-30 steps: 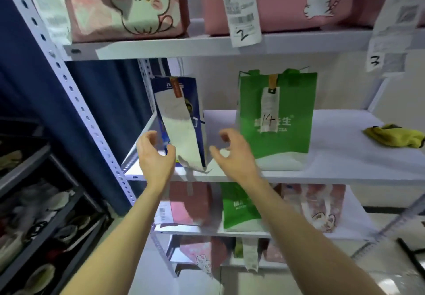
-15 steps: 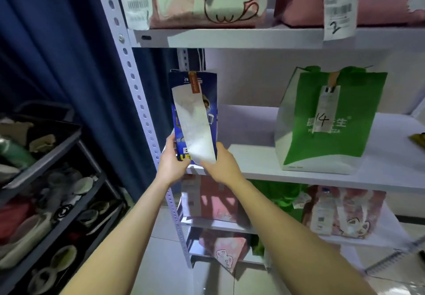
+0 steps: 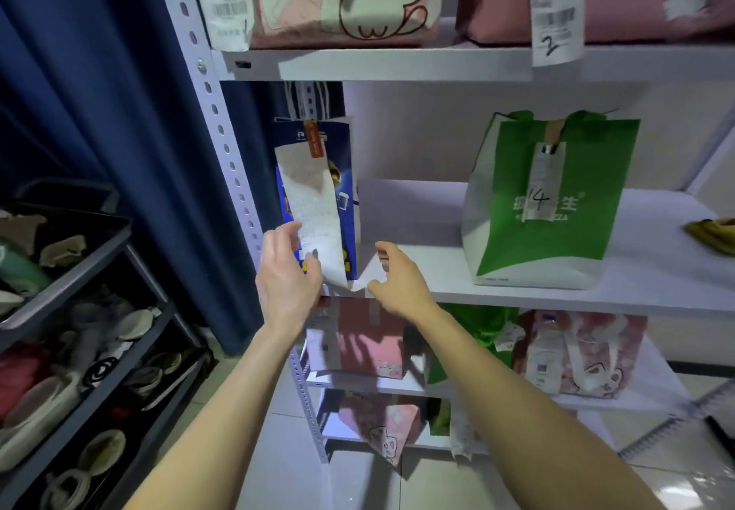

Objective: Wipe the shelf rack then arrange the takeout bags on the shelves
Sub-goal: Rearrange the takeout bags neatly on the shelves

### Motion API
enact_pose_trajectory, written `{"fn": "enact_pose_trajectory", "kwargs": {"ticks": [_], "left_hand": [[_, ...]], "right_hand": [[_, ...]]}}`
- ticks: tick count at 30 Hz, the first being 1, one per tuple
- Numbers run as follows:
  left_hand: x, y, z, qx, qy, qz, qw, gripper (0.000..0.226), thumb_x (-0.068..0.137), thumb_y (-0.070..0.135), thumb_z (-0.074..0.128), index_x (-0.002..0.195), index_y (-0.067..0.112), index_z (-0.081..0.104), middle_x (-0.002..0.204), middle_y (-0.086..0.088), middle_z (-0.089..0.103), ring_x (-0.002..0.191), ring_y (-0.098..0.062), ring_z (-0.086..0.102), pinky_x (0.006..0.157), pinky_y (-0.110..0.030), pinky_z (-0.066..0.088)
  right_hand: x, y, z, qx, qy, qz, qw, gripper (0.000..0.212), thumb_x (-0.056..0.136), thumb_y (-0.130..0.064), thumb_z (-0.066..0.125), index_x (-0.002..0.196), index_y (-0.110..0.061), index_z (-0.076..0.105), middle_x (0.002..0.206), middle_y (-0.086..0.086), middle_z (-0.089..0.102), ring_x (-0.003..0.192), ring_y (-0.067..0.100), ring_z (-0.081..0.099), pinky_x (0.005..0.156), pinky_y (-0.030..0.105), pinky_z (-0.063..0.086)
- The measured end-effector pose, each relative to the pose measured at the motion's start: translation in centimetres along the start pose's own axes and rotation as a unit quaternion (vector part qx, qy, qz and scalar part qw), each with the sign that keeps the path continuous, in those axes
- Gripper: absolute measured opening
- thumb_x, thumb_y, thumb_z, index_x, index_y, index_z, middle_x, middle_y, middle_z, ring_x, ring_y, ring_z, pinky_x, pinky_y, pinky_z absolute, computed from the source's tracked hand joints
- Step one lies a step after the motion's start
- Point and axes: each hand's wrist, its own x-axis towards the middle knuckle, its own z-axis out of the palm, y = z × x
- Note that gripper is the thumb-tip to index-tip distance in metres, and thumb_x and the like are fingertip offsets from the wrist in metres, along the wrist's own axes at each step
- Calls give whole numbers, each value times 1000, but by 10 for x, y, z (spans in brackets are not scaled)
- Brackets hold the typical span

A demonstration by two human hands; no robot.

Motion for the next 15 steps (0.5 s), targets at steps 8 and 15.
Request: {"fn": "enact_pose_trajectory", "kwargs": {"ticks": [8, 15], "left_hand": [[-12, 92, 76, -72, -165, 87, 980, 45, 97, 14, 71, 138, 22, 57, 124, 4, 61, 98, -15, 65, 88, -41, 60], [-44, 148, 157, -137, -307, 10, 942, 68, 95, 30, 83, 153, 14, 51, 150, -5, 62, 129, -22, 64, 109, -50, 57]], "right_hand": [[-30, 61, -84, 26, 131, -8, 991, 32, 95, -13, 58, 122, -24, 73, 116, -9, 72, 102, 6, 68, 97, 38, 59], [-56, 150, -193, 3, 381, 86, 921, 40, 84, -40, 77, 111, -23, 51, 108, -6, 54, 95, 15, 56, 86, 41, 58]]}}
